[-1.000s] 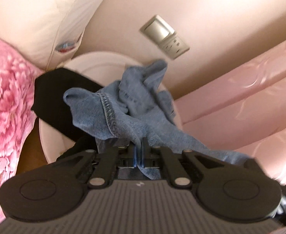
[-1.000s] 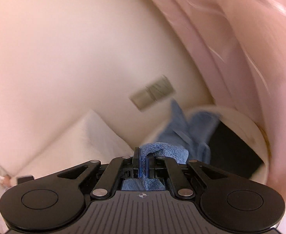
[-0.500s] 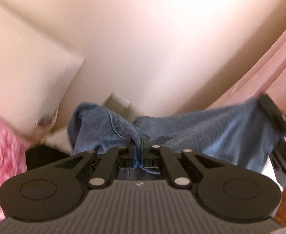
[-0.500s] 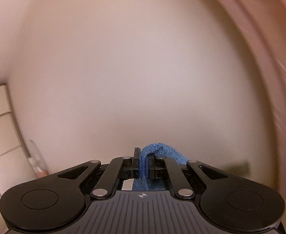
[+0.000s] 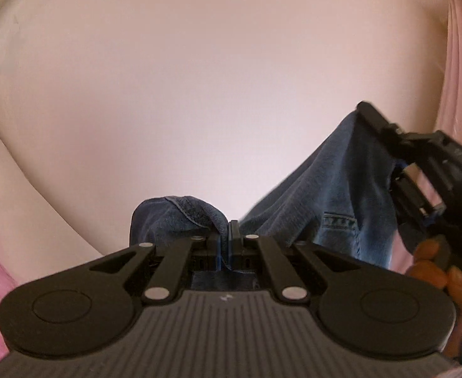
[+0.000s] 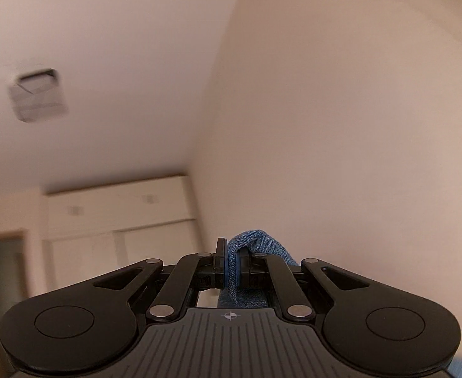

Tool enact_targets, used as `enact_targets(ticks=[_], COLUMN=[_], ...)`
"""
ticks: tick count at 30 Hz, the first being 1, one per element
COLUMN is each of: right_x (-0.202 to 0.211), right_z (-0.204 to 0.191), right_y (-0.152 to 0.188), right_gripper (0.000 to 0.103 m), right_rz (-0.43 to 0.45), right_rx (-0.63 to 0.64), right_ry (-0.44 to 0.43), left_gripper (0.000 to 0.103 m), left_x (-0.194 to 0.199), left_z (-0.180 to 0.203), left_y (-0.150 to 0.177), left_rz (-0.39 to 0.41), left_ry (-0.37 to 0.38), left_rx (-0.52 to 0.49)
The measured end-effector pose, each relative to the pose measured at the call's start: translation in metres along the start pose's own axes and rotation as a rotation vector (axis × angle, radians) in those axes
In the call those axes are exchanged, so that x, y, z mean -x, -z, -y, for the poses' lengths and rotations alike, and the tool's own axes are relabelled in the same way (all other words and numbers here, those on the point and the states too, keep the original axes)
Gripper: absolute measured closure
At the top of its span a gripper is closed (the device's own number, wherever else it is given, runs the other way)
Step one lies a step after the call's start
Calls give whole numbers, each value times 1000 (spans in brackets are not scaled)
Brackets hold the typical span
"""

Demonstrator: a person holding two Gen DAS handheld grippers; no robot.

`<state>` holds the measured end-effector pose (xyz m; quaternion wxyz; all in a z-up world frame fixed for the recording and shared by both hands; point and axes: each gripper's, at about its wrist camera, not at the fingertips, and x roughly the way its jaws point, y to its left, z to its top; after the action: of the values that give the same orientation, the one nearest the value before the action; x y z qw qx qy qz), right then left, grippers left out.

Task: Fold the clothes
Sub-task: 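Lift the jeans out of the bin with both grippers and drop them on the bed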

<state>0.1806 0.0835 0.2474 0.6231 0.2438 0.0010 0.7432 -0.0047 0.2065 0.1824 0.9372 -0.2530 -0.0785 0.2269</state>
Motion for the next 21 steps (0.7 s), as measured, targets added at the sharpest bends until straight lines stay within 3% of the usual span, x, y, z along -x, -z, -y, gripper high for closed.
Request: enact_targets(ticks=[4, 5, 8, 10, 11, 12, 13, 14, 16, 18, 21], right_x=[-46, -55, -94, -125, -140, -150, -160, -168, -168, -149, -102], right_z=[-47, -66, -102, -113, -125, -131, -137, -145, -164, -188, -190], right_y=[30, 39, 85, 129, 155, 190, 224, 259, 327, 381, 432], right_gripper=[100, 100, 100, 99, 91, 74, 63, 53, 52, 52, 52], right_rz=[-37, -62, -245, -452, -579, -716, -852, -989, -1195, -1275, -1394], right_rx=[-66, -94, -180, -216, -221, -223, -224, -225, -217, -147, 42], right_ry=[-186, -229, -340, -357, -351, -326, -299, -272, -203, -185, -122], left_gripper=[102, 102, 101, 98, 97, 96, 96, 96, 96, 96, 96], left_x=[95, 115, 171, 209, 224, 238, 252, 270, 306, 332, 383], left_z=[-25, -38, -78, -104, -128, -152, -177, -193, -222, -239, -249], left_y=[-34, -31, -22, -15, -3, 10, 23, 38, 68, 105, 151], left_rz=[134, 122, 69, 33, -29, -97, -166, -203, -269, -347, -431], left_ry=[-193, -281, -554, -736, -821, -904, -987, -1034, -1119, -1190, -1259], left_rx=[-53, -49, -31, -18, 32, 87, 143, 182, 255, 305, 387])
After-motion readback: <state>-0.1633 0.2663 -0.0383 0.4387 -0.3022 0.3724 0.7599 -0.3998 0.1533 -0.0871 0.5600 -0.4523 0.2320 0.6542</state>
